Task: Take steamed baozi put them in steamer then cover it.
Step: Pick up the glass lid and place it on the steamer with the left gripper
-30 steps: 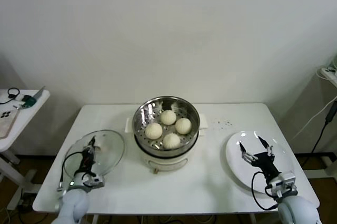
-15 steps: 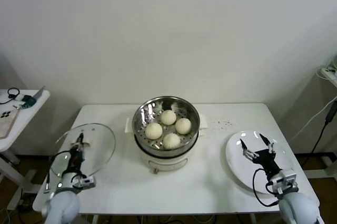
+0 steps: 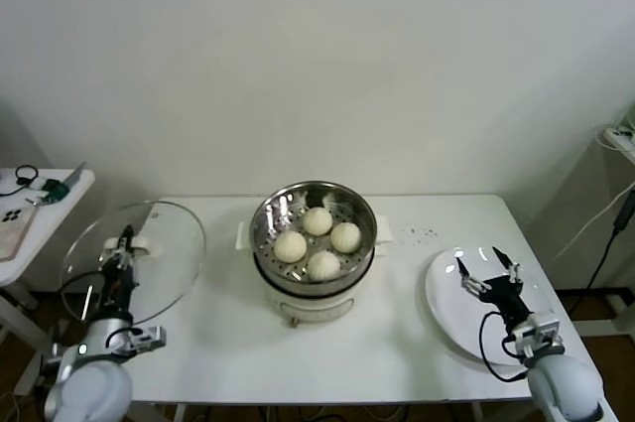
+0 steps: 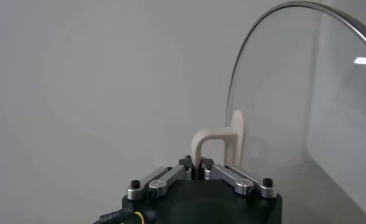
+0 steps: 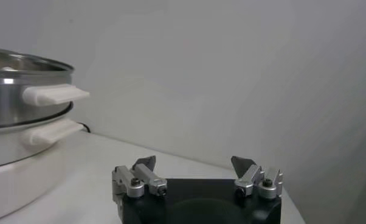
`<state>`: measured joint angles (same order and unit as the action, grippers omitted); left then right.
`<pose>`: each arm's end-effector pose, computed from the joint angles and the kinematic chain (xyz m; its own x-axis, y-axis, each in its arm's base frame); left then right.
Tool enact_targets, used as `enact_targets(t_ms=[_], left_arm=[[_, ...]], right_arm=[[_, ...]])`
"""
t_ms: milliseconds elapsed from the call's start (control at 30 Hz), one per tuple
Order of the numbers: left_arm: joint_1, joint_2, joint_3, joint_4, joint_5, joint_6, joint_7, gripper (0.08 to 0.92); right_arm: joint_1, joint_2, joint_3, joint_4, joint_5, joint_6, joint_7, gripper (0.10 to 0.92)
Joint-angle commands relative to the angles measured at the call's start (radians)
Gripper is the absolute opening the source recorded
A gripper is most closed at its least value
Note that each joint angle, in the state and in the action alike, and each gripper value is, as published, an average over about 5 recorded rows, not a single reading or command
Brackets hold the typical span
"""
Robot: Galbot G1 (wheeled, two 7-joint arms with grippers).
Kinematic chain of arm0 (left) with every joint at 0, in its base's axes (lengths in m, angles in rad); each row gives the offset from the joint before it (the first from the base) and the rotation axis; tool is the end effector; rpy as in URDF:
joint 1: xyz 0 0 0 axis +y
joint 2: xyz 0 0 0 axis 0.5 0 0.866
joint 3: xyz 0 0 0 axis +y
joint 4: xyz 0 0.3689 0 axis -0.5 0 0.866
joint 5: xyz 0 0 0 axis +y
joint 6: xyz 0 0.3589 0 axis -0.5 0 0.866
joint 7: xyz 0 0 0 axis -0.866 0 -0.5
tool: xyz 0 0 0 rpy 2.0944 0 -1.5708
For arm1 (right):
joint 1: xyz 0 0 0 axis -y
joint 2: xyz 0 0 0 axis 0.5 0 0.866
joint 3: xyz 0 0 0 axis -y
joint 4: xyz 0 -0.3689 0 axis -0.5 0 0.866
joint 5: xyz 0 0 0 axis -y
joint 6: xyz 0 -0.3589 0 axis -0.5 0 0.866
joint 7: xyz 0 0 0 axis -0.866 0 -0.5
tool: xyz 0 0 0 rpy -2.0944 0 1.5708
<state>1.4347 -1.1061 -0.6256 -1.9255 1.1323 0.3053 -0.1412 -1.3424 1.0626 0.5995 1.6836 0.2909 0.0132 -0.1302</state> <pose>0.2333 0.1401 -0.3145 -0.9660 -0.2259 -0.1255 -0.1138 -0.0640 0.9914 0.2605 -0.1835 -0.3654 -0.9777 -0.1185 0.1736 -0.1526 0.9681 -0.1986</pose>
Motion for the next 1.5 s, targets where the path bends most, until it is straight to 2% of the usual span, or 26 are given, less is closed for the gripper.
enact_targets(t_ms=[33, 200, 300, 467, 567, 767, 1267, 1500], left_arm=[[-0.036, 0.177, 0.116, -0.259, -0.181, 0.194, 0.044, 0.146], [-0.196, 0.212, 0.270, -0.237, -0.206, 0.290, 0.096, 0.146], [-0.301, 0.206, 0.401, -0.213, -0.200, 0.354, 0.128, 0.146], [-0.484, 0.096, 0.586, -0.146, -0.087, 0.435, 0.211, 0.146], [-0.550, 0.023, 0.659, -0.101, -0.009, 0.462, 0.256, 0.146], [-0.591, -0.085, 0.730, -0.032, 0.109, 0.473, 0.324, 0.146], [-0.611, -0.256, 0.805, 0.108, 0.213, 0.475, 0.358, 0.146], [-0.640, -0.283, 0.820, 0.176, 0.226, 0.479, 0.369, 0.146]], right_arm=[[0.009, -0.002, -0.009, -0.011, -0.002, 0.002, 0.019, 0.823], [0.021, 0.005, -0.016, -0.022, -0.009, 0.007, 0.031, 0.823], [0.030, 0.008, -0.019, -0.027, -0.012, 0.012, 0.035, 0.823], [0.035, 0.019, -0.018, -0.030, -0.020, 0.018, 0.037, 0.823], [0.036, 0.023, -0.014, -0.033, -0.024, 0.023, 0.037, 0.823], [0.039, 0.022, -0.004, -0.045, -0.024, 0.032, 0.034, 0.823], [0.048, 0.032, -0.001, -0.065, -0.038, 0.039, 0.026, 0.823], [0.041, 0.037, 0.008, -0.068, -0.050, 0.041, 0.026, 0.823]])
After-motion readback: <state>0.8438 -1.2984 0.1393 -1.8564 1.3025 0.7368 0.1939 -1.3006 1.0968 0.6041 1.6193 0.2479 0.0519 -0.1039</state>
